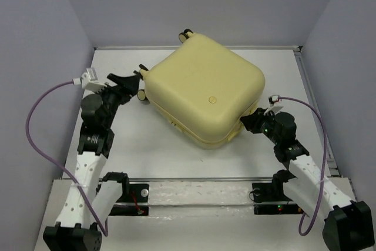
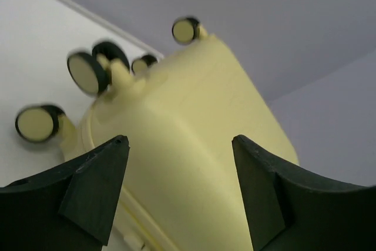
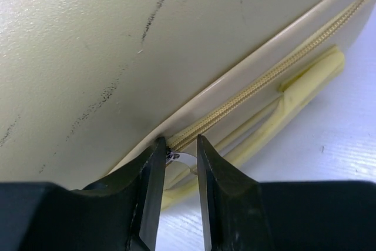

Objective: Pack the luggage

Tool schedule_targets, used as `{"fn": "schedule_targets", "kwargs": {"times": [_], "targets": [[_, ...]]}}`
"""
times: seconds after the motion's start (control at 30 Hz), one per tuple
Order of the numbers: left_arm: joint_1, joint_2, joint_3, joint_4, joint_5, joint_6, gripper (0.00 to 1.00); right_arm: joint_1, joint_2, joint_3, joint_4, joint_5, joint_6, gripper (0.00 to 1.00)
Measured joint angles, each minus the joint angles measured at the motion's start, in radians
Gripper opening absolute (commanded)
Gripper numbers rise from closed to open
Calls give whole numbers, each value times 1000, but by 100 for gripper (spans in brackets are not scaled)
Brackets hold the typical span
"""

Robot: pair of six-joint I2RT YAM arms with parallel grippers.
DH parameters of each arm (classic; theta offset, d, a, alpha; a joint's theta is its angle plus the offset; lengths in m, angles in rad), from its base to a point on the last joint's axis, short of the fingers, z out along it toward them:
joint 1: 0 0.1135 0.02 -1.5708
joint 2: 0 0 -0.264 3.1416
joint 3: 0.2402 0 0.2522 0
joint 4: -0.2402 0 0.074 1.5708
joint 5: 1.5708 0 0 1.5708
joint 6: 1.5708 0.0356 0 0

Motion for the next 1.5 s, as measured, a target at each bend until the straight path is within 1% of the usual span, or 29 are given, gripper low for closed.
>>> {"fn": "schedule_targets", "kwargs": {"times": [0.03, 0.07, 0.13, 0.2, 0.27, 0.33, 0.43, 0.57, 0.63, 0.67, 0.73, 0.8, 0.83, 0.87, 1.0, 1.07, 1.13, 1.27, 1.4, 1.5], "targets": [[-23, -66, -75, -7, 10, 5, 67, 0, 12, -14, 42, -5, 0, 34], [-47, -126, -140, -21, 21, 3, 63, 0, 17, -25, 72, -8, -3, 34], [-103, -208, -276, -43, 43, -14, 59, -3, 19, -45, 113, -8, -6, 35], [-172, -254, -386, -78, 55, -42, 56, -10, 22, -59, 148, -9, -5, 35], [-256, -282, -464, -108, 48, -75, 55, -15, 20, -76, 178, -13, 3, 35], [-329, -298, -508, -127, 38, -100, 54, -15, -1, -111, 220, -12, 31, 36], [-436, -307, -541, -109, 7, -134, 54, -15, -92, -175, 230, 47, 98, 37], [-521, -288, -570, -35, -39, -165, 53, -15, -325, -237, 114, 201, 200, 37], [-553, -280, -594, -1, -56, -174, 53, -15, -332, -231, 92, 262, 242, 45], [-573, -271, -611, 18, -65, -182, 53, -15, -301, -226, 87, 281, 256, 49], [-603, -252, -630, 42, -85, -193, 53, -15, -186, -210, 80, 306, 282, 53], [-622, -228, -638, 61, -100, -196, 53, -15, -43, -187, 91, 305, 298, 53], [-628, -214, -639, 71, -108, -198, 53, -15, 24, -177, 103, 299, 302, 50], [-633, -201, -640, 82, -114, -198, 53, -15, 109, -169, 121, 285, 314, 42], [-639, -176, -644, 112, -135, -198, 53, -15, 268, -166, 238, 229, 340, 34], [-640, -175, -644, 129, -144, -197, 53, -15, 354, -166, 338, 177, 353, 32], [-640, -172, -644, 144, -151, -194, 53, -15, 425, -166, 414, 126, 361, 32], [-645, -156, -644, 168, -172, -188, 53, 0, 555, -156, 524, 73, 372, 32], [-645, -133, -644, 177, -180, -187, 53, 56, 623, -105, 550, 37, 359, 33], [-645, -117, -644, 182, -189, -187, 53, 89, 631, -70, 557, 6, 346, 36]]}}
